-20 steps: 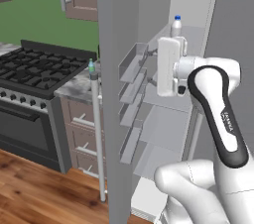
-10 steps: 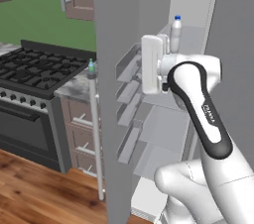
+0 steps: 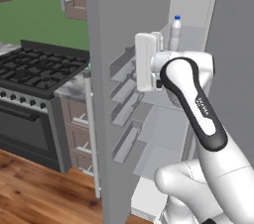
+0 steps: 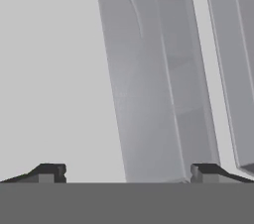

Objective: Take the bottled waters from the counter and place them in the freezer to freeze. Close the freezer door after placing the bottles.

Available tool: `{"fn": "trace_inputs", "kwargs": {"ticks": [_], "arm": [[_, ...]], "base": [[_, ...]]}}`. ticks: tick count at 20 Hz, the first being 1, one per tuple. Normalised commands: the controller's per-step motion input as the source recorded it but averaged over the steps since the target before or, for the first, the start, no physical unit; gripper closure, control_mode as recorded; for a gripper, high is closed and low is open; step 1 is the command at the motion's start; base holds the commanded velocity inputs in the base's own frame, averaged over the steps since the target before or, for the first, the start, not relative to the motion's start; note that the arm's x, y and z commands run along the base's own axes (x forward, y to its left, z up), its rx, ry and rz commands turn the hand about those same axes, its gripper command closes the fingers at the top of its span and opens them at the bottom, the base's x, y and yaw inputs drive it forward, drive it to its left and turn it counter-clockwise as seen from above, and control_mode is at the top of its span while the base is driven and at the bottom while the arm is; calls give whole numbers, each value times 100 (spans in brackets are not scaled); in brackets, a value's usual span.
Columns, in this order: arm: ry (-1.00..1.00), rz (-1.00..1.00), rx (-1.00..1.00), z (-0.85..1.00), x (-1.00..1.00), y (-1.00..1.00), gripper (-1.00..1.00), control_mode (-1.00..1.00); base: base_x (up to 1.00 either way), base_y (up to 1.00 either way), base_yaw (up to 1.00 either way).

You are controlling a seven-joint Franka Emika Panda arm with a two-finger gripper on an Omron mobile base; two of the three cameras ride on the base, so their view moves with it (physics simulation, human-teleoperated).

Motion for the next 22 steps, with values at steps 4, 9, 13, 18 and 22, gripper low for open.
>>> {"fn": "trace_inputs", "kwargs": {"ticks": [4,9,13,18,22], "arm": [[0,0,0,0,6,22,-100,-100],[0,-1,0,1,-14,-26,-100,-100],[-5,-1,0,10,-62,-74,-100,-100],[-1,0,-12,0,-45,-71,-100,-100],[7,2,-55,-9,0,-35,-100,-100]], "base": [[0,0,0],[0,0,0],[0,0,0],[0,0,0],[0,0,0]]}}
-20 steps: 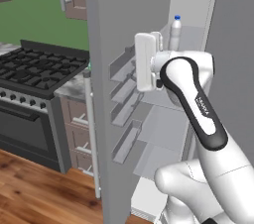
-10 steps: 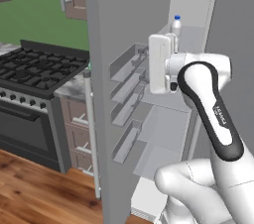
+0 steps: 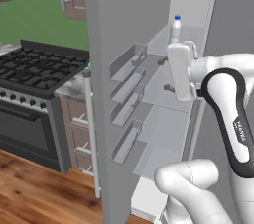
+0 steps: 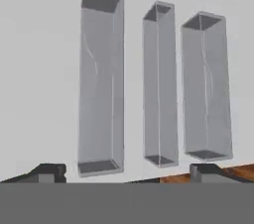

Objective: Take the bottled waters from the counter and place them in the freezer to freeze. Close the freezer door after placing the bottles.

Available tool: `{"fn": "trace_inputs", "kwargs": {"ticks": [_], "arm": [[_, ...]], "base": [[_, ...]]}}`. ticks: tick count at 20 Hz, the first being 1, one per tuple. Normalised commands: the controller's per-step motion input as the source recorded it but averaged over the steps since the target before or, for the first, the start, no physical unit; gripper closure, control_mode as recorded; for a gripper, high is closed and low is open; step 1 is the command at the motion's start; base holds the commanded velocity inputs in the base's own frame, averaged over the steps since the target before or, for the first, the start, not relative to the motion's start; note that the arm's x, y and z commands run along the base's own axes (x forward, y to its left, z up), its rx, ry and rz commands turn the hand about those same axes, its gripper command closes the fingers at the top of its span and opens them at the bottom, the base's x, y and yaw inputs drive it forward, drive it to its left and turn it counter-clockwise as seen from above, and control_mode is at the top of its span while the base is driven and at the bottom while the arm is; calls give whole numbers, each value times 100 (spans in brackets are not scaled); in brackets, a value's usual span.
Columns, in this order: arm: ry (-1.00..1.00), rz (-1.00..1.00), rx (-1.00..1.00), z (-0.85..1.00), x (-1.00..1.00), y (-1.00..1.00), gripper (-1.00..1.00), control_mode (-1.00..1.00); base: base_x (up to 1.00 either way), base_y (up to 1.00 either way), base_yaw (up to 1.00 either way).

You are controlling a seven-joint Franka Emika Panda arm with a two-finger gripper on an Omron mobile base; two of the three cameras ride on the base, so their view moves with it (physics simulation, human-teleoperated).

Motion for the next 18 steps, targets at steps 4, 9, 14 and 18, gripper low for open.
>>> {"fn": "trace_inputs", "kwargs": {"ticks": [4,9,14,18], "arm": [[6,3,-56,-21,-22,-52,-100,-100],[22,12,-42,-49,-44,-46,-100,-100],[31,16,-47,-61,-28,0,-100,-100],[33,11,-38,-88,-4,-8,-100,-100]], "base": [[0,0,0],[0,0,0],[0,0,0],[0,0,0]]}}
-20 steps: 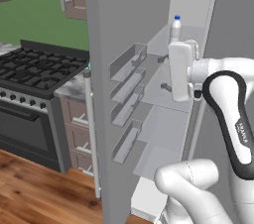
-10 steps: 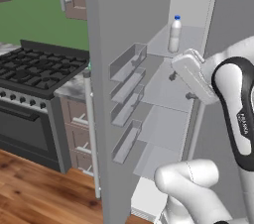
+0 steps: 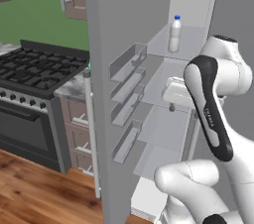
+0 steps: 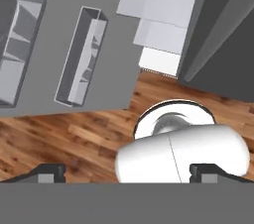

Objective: Take the bottled waters from the counter and place them in the freezer to freeze. Close the freezer door after placing the bottles.

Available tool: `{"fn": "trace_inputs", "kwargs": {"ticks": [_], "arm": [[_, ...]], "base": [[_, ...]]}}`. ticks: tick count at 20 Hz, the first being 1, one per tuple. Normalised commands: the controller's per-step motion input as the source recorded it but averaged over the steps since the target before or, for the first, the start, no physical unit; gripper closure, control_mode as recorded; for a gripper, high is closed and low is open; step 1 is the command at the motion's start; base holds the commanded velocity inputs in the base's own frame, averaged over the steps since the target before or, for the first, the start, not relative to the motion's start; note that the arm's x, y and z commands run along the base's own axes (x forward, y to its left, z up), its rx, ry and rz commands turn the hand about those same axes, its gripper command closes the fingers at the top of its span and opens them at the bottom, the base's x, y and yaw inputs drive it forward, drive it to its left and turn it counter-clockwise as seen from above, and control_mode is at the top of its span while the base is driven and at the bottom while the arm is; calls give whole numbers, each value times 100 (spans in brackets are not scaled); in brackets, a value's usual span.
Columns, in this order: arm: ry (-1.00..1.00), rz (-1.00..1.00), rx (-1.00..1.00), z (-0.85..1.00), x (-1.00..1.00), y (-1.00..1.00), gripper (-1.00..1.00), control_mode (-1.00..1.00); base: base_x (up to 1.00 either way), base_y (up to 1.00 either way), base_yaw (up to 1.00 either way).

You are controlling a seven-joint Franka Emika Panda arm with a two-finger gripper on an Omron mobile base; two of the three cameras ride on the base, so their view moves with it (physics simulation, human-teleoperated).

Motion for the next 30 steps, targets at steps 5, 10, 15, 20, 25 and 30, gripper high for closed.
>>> {"fn": "trace_inputs", "kwargs": {"ticks": [5,10,15,20,25,30], "arm": [[7,9,-11,-83,-3,-37,-100,-100],[14,6,-3,-62,0,0,-100,-100],[10,1,-5,-41,0,0,-100,-100],[5,1,-4,-22,0,0,-100,-100],[0,0,0,0,0,0,-100,-100],[0,0,0,0,0,0,-100,-100]], "base": [[0,0,0],[0,0,0],[0,0,0],[0,0,0],[0,0,0],[0,0,0]]}}
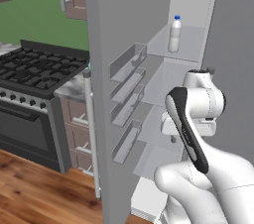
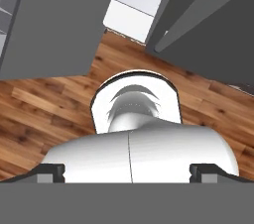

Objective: Take the bottled waters from the counter and place them in the freezer to freeze. Close the freezer door after placing the bottles.

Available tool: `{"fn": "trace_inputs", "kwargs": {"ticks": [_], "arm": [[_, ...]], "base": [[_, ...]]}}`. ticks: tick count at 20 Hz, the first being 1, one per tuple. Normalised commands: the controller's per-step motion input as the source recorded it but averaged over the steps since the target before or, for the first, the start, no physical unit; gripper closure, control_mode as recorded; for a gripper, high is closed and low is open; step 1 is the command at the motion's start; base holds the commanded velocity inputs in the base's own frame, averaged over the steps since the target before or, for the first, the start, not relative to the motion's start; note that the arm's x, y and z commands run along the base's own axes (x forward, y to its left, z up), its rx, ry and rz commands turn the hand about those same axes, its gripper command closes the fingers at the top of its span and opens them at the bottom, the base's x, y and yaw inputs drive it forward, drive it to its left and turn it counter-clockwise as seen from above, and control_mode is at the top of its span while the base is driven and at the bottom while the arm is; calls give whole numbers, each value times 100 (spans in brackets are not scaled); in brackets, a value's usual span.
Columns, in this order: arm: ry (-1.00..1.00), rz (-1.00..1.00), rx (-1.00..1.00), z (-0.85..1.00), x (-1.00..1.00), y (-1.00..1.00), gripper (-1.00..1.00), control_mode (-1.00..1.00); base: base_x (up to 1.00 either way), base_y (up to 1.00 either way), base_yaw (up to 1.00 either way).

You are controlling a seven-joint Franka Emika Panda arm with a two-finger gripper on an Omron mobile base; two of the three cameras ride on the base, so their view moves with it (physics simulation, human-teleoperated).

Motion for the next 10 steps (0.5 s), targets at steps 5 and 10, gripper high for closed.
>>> {"fn": "trace_inputs", "kwargs": {"ticks": [5,10], "arm": [[0,0,0,0,0,0,-100,-100],[0,0,0,0,-13,5,-100,100]], "base": [[0,0,0],[-23,12,0]]}}
